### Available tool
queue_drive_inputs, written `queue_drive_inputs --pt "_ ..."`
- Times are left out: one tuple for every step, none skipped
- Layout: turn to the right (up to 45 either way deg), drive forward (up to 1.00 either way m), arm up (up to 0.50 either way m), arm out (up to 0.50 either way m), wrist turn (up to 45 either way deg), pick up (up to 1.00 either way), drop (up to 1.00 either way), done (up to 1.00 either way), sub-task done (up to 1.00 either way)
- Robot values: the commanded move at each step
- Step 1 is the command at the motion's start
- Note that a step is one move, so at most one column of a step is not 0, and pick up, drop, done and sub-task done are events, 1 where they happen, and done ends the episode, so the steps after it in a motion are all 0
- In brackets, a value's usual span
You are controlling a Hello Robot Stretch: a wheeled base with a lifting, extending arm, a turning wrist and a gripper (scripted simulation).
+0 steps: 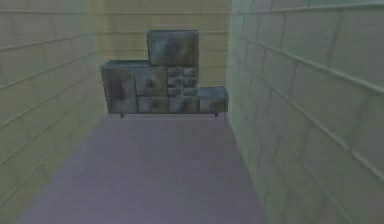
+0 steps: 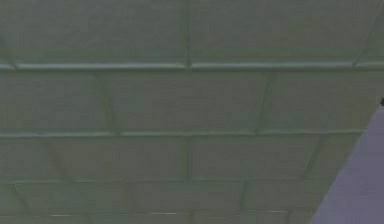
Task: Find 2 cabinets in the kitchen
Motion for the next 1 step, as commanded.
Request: queue_drive_inputs --pt "0.0 1.00 0.00 0.00 0.0 0.00 0.00 0.00 0.00"
